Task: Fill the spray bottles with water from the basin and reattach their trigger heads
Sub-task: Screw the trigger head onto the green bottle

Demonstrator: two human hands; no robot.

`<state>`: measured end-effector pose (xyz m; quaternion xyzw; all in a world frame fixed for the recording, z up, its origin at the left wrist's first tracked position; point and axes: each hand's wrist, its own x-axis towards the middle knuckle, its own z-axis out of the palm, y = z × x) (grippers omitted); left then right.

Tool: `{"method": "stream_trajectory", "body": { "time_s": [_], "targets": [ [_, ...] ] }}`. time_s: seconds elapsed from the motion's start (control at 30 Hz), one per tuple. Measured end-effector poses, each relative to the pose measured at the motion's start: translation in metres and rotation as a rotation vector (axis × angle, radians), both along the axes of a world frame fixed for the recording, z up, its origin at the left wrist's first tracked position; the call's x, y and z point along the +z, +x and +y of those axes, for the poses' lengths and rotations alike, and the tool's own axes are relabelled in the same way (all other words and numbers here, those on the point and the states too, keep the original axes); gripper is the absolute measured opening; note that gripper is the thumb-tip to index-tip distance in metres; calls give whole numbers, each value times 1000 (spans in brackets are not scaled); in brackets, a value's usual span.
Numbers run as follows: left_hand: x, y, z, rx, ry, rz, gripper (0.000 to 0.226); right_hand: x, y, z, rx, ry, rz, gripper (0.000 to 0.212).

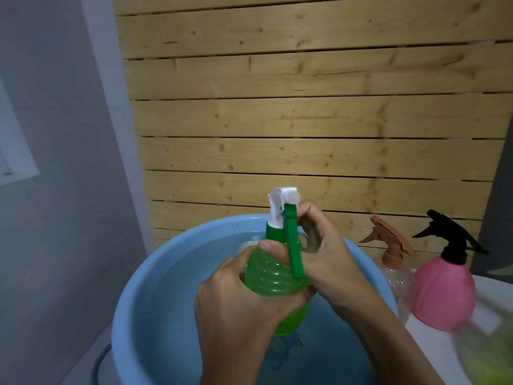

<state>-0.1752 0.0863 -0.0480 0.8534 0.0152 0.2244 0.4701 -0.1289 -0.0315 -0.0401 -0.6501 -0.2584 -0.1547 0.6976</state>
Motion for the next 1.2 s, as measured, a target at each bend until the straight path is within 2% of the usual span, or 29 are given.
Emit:
{"method": "stream_trajectory", "body": {
  "time_s": [0.13,0.2,0.27,0.4,0.5,0.57,0.67,0.8,1.03,1.2],
  "targets": [
    [-5,2,1,18,-33,-34,46,0,-2,-8,110,22,40,34],
    [-9,4,2,15,-42,-61,51,2,-3,-12,185,31,86,26],
    [-9,4,2,10,-54,-70,59,4,-4,-13,171,55,90,18],
    [-7,3,0,13,-70,-49,43,4,-4,-9,62,136,94,28],
    [-7,3,-1,-9,-51,-84,53,7,-6,-4,43,170,163,50],
    [-8,3,0,-22,-45,-102,59,10,-8,-4,51,139,186,51],
    [-9,4,0,-38,-55,-101,54,11,-11,-7,69,74,222,40],
    [-8,4,1,-67,-64,-90,61,14,-13,-14,131,5,208,24],
    [-10,5,2,-118,-118,-9,58,22,-16,-25,224,-121,162,30],
    [-9,3,1,-109,-84,-42,60,19,-14,-25,136,-147,69,26]
  ]
}}
